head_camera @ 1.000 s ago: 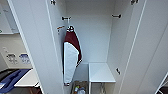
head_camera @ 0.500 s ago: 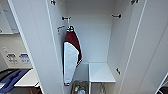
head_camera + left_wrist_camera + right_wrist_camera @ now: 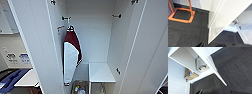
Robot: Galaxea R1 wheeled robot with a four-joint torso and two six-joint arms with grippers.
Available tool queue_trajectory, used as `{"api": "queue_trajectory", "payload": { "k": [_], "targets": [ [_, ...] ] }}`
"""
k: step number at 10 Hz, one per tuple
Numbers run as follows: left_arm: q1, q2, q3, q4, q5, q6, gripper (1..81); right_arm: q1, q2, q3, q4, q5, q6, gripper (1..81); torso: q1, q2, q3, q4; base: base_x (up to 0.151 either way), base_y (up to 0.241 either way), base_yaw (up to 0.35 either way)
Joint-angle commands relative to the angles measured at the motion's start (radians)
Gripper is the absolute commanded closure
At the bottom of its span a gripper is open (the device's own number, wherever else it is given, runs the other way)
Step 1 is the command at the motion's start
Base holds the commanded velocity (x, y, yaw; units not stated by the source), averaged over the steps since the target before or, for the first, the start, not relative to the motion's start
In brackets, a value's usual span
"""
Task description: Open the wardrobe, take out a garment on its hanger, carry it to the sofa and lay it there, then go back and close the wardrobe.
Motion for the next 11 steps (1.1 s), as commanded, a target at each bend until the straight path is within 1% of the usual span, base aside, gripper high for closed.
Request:
{"api": "queue_trajectory", "payload": {
  "k": [1,2,3,4,5,6,7,8,9,10,11],
  "targets": [
    [-0.21,-0.131,-0.019,-0.011,0.075,-0.113,1.0,0.15,-0.139,-0.036,-0.003,-0.014,0.103,1.0,0.0,0.0,0.0,0.0,0.0,0.0,0.0],
    [-0.276,-0.137,-0.025,-0.011,0.129,-0.133,1.0,0.184,-0.151,-0.054,-0.002,-0.018,0.143,1.0,0.0,0.0,0.0,0.0,0.0,0.0,0.0],
    [-0.341,-0.142,-0.036,-0.012,0.176,-0.158,1.0,0.219,-0.16,-0.083,-0.003,-0.029,0.206,1.0,0.0,0.0,0.0,0.0,0.0,0.0,0.0],
    [-0.388,-0.159,-0.045,-0.011,0.183,-0.187,1.0,0.256,-0.174,-0.106,-0.005,-0.034,0.272,1.0,0.001,0.0,0.0,0.0,0.0,0.0,0.0],
    [-0.447,-0.172,-0.042,-0.012,0.189,-0.199,1.0,0.305,-0.192,-0.102,-0.005,-0.04,0.319,1.0,0.001,0.0,0.0,0.0,0.0,0.0,0.0],
    [-0.505,-0.177,-0.036,-0.012,0.226,-0.207,1.0,0.368,-0.211,-0.08,-0.006,-0.067,0.365,1.0,0.001,0.0,-0.001,0.0,0.0,0.0,0.0],
    [-0.568,-0.17,-0.036,-0.012,0.281,-0.22,1.0,0.447,-0.222,-0.042,-0.006,-0.113,0.399,1.0,0.002,0.001,-0.001,0.0,0.0,0.0,0.0],
    [-0.638,-0.153,-0.034,-0.014,0.313,-0.233,1.0,0.539,-0.222,0.01,-0.003,-0.196,0.41,1.0,0.002,0.001,-0.001,0.0,0.0,0.0,0.0],
    [-0.72,-0.119,-0.03,-0.014,0.409,-0.234,1.0,0.615,-0.208,0.047,0.007,-0.257,0.413,1.0,0.002,0.001,-0.002,0.0,0.0,0.0,0.0],
    [-0.784,-0.082,-0.015,-0.014,0.491,-0.234,1.0,0.678,-0.188,0.081,0.012,-0.288,0.424,1.0,0.002,0.002,-0.002,0.0,0.0,0.0,0.0],
    [-0.83,-0.056,0.012,-0.024,0.524,-0.234,1.0,0.725,-0.16,0.104,0.012,-0.319,0.444,1.0,0.002,0.002,-0.002,0.0,0.0,0.0,0.0]
  ]
}}
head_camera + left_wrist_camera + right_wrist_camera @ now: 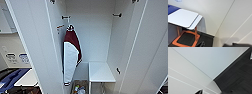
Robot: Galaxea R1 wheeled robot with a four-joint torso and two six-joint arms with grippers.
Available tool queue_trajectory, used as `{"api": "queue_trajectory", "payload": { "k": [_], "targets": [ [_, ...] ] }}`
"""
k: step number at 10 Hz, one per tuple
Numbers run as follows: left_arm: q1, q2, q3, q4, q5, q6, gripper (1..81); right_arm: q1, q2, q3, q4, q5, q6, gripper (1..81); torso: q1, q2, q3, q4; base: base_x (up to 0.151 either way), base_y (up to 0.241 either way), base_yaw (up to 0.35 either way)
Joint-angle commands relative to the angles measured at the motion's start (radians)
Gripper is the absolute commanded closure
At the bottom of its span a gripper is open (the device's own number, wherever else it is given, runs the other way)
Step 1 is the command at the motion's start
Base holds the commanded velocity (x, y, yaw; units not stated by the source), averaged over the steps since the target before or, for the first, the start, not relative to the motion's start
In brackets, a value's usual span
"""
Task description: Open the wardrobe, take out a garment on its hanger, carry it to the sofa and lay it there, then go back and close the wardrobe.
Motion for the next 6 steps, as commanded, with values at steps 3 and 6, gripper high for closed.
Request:
{"api": "queue_trajectory", "payload": {
  "k": [3,6],
  "targets": [
    [-0.294,0.116,0.104,-0.07,0.258,-0.023,1.0,0.254,0.083,0.167,0.02,-0.158,0.083,1.0,0.001,0.001,-0.001,0.0,0.0,0.0,0.0],
    [-0.265,0.286,0.124,-0.07,0.31,-0.021,1.0,0.197,0.178,0.201,0.008,-0.155,0.081,1.0,0.002,0.002,-0.001,0.0,0.0,0.0,0.0]
  ]
}}
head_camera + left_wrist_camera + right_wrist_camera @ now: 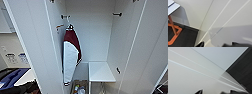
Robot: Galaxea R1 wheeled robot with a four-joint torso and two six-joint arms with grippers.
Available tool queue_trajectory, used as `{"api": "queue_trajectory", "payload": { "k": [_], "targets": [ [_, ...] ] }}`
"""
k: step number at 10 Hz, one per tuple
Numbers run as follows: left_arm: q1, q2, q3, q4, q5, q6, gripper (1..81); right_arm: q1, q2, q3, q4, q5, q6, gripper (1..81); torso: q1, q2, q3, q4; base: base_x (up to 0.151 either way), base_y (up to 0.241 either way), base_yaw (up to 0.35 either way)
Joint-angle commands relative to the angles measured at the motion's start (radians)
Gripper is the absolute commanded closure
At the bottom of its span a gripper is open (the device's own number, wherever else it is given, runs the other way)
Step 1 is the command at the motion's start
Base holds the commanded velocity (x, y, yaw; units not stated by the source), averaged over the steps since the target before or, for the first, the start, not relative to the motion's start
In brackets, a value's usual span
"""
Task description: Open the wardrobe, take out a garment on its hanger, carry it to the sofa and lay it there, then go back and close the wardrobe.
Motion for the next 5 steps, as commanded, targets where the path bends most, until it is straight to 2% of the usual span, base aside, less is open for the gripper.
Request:
{"api": "queue_trajectory", "payload": {
  "k": [1,5],
  "targets": [
    [-0.105,0.103,0.029,-0.006,0.059,0.005,1.0,0.047,0.054,0.074,-0.021,-0.012,-0.013,1.0,0.0,0.0,0.0,0.0,0.0,0.0,0.0],
    [-0.042,0.232,0.02,0.016,0.06,0.016,1.0,0.001,0.168,0.091,-0.072,-0.009,-0.021,1.0,0.0,0.001,-0.001,0.0,0.0,0.0,0.0]
  ]
}}
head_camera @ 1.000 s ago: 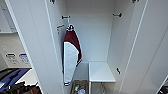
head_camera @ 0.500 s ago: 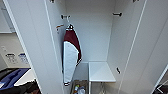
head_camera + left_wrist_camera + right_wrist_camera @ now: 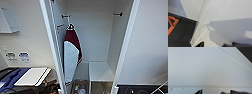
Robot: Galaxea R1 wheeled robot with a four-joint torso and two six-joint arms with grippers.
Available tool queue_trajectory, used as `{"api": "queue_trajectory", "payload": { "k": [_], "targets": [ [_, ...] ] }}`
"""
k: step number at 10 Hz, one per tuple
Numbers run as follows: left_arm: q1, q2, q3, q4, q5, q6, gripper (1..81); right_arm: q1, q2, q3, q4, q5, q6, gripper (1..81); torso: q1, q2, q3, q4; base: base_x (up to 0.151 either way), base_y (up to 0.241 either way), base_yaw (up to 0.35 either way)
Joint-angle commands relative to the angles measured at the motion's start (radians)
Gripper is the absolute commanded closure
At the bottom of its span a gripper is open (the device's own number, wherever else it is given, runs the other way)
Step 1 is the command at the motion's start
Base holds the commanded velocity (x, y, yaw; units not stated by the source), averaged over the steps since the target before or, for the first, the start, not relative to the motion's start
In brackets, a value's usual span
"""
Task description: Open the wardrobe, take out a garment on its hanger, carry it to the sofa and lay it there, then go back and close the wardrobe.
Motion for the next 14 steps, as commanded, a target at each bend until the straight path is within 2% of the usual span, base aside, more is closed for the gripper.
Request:
{"api": "queue_trajectory", "payload": {
  "k": [1,3,4,6,8,10,13,14],
  "targets": [
    [-0.085,0.08,0.054,0.007,-0.017,0.014,1.0,0.094,0.017,0.018,-0.041,-0.004,-0.006,1.0,0.0,0.0,0.0,0.0,0.0,0.0,0.0],
    [-0.01,0.077,0.01,0.007,-0.026,0.019,1.0,0.038,0.041,-0.021,-0.064,-0.008,-0.008,1.0,0.0,0.0,0.0,0.0,0.0,0.0,0.0],
    [0.054,0.064,-0.007,0.042,-0.032,0.028,1.0,-0.019,0.051,-0.066,-0.09,-0.01,-0.008,1.0,0.0,0.0,0.0,0.0,0.0,0.0,0.0],
    [0.22,0.065,-0.059,0.175,-0.041,0.029,1.0,-0.154,0.102,-0.173,-0.176,-0.008,-0.009,1.0,0.0,0.0,0.0,0.0,0.0,0.0,0.0],
    [0.413,0.099,-0.147,0.279,-0.182,0.029,1.0,-0.307,0.201,-0.285,-0.294,-0.011,-0.009,1.0,0.0,0.0,0.0,0.0,0.0,0.0,0.0],
    [0.565,0.186,-0.262,0.338,-0.213,0.029,1.0,-0.444,0.374,-0.541,-0.428,-0.011,-0.009,1.0,0.0,0.0,0.0,0.0,0.0,0.0,0.0],
    [0.703,0.305,-0.426,0.403,-0.213,0.029,1.0,-0.6,0.594,-0.887,-0.573,0.004,-0.011,1.0,0.0,0.0,0.0,0.0,0.0,0.0,0.0],
    [0.737,0.344,-0.477,0.421,-0.212,0.029,1.0,-0.64,0.645,-0.956,-0.589,0.003,-0.012,1.0,0.0,0.0,0.0,0.0,0.0,0.0,0.0]
  ]
}}
